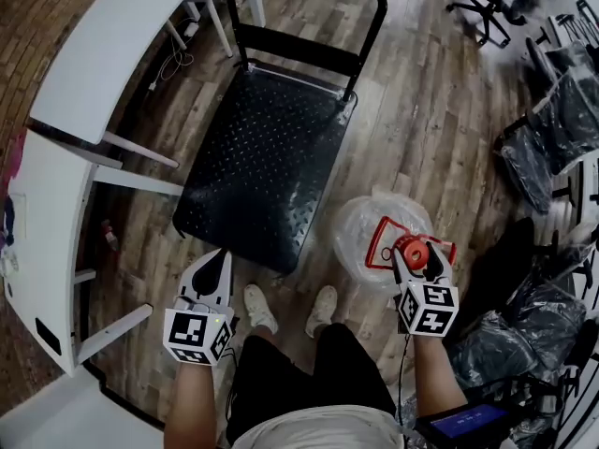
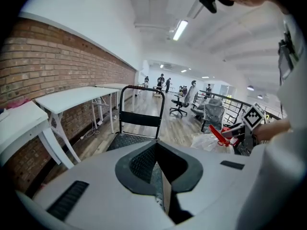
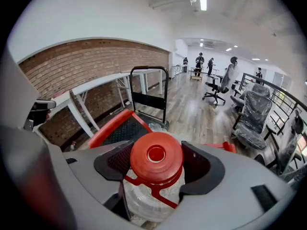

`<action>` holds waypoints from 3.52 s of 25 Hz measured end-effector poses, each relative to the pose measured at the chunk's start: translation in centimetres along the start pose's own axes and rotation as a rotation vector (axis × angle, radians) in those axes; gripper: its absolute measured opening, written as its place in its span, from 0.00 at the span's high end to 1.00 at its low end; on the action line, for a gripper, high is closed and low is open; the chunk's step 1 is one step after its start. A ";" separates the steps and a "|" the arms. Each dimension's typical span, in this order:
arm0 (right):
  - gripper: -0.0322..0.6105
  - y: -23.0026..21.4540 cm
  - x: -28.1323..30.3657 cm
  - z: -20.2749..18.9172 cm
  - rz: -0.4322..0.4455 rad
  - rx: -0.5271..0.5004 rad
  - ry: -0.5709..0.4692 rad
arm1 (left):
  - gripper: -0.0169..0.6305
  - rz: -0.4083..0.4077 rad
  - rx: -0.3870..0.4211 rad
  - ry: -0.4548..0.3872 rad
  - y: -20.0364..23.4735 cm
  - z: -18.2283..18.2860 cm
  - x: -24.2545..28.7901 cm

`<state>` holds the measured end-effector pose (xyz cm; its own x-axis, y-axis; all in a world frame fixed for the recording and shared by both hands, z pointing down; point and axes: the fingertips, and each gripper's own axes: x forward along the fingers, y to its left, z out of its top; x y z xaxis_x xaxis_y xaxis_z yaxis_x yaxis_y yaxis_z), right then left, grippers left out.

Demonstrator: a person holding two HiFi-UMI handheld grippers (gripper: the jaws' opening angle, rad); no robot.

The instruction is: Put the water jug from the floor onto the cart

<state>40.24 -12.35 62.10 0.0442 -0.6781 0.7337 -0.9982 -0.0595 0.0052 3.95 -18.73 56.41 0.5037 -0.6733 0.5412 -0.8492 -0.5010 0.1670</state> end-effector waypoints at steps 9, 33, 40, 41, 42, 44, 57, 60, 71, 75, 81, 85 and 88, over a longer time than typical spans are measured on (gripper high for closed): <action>0.46 7.2 -0.1 5.6 0.085 -0.088 -0.027 | 0.97 0.116 -0.034 -0.054 6.2 0.9 -5.3; 0.46 34.3 11.0 4.1 0.373 -0.368 0.051 | 0.97 0.375 -0.251 -0.019 20.5 -9.4 -18.6; 0.46 37.0 12.7 2.0 0.365 -0.393 0.090 | 0.97 0.376 -0.273 -0.004 22.0 -11.2 -19.4; 0.46 37.2 12.8 1.8 0.363 -0.395 0.095 | 0.97 0.373 -0.274 -0.002 22.1 -11.3 -19.4; 0.46 37.4 12.9 1.5 0.361 -0.397 0.099 | 0.97 0.370 -0.274 -0.001 22.3 -11.3 -19.3; 0.46 37.6 13.0 1.1 0.357 -0.401 0.107 | 0.97 0.363 -0.273 -0.001 22.4 -11.3 -19.1; 0.46 38.2 12.9 1.2 0.378 -0.429 0.088 | 0.97 0.318 -0.274 0.013 21.6 -11.2 -17.7; 0.46 38.3 11.2 3.5 0.378 -0.422 0.012 | 0.98 0.286 -0.255 0.007 20.9 -10.4 -17.3; 0.82 32.1 -2.3 14.0 0.252 -0.179 -0.342 | 0.97 0.137 -0.148 -0.080 19.5 -4.8 -16.9; 0.92 30.0 -7.4 15.5 0.201 -0.132 -0.405 | 0.98 0.080 -0.099 -0.114 18.0 -2.2 -18.0; 0.94 28.0 -13.1 16.2 0.164 -0.127 -0.470 | 0.97 0.049 -0.072 -0.183 15.8 0.9 -20.4; 0.94 25.9 -16.4 16.0 0.151 -0.106 -0.507 | 0.97 0.052 -0.057 -0.207 13.7 1.9 -22.0; 0.94 24.6 -18.7 15.2 0.147 -0.103 -0.538 | 0.97 0.061 -0.037 -0.230 12.3 2.7 -23.1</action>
<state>15.47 -12.25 38.17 -0.1079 -0.9532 0.2825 -0.9930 0.1169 0.0152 -17.67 -10.79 43.76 0.4708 -0.8100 0.3495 -0.8821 -0.4386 0.1718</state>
